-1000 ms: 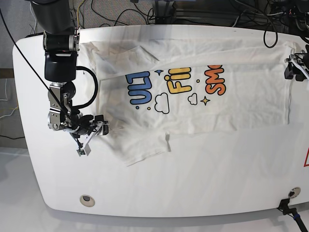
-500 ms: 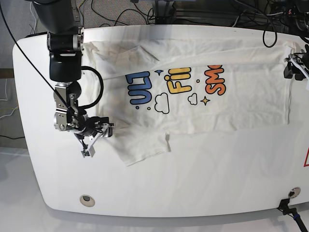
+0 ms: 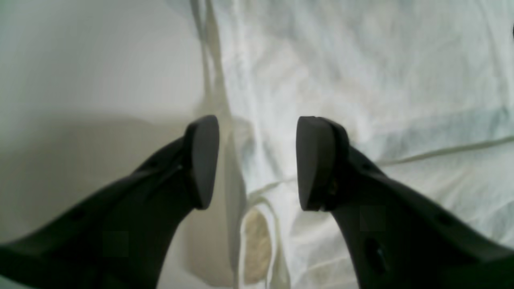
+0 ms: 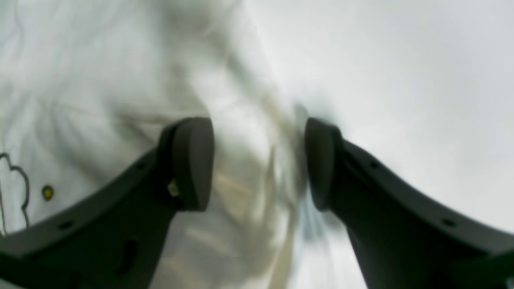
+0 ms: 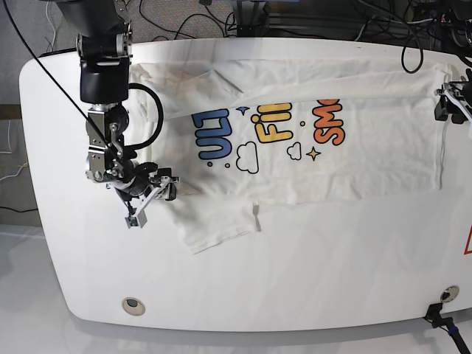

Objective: Fold the T-shirt properly
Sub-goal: 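Lower both grippers and pinch the shirt's side edges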

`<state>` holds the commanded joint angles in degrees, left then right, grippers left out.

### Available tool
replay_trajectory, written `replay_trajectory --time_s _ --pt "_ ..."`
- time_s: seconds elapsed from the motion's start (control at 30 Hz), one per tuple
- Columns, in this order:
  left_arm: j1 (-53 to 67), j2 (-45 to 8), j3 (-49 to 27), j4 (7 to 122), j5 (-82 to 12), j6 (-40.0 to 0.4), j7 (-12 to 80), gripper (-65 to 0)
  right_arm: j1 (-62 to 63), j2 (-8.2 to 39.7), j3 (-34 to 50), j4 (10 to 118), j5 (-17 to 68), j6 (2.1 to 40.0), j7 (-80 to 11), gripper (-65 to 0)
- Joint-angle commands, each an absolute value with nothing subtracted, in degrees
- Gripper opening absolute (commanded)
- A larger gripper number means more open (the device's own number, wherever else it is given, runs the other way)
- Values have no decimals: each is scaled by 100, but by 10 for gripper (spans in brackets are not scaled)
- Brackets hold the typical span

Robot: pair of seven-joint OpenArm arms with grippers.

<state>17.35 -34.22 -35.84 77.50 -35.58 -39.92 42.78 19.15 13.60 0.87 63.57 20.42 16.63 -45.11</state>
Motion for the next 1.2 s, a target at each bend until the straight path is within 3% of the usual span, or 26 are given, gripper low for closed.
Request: replay_trajectory --time_s 0.27,0.57,0.83,1.2 --pt "1700 -3431 -3574 7753 -3571 -3977 4289 -356 1731 1366 106 6930 2031 1781 -4607 -309" --pt "1730 -3344 -3654 7589 -3561 -4000 4221 -349 1837 1354 143 6751 2080 1735 -4465 -302" --pt "1428 -3197 -3768 6849 -3510 -3982 4061 -348 1893 1331 116 6762 2066 1745 -4415 -302" --pt "324 -3161 -3316 5728 -3191 -3949 3871 -349 1893 1310 126 6781 2072 1767 -4412 -300"
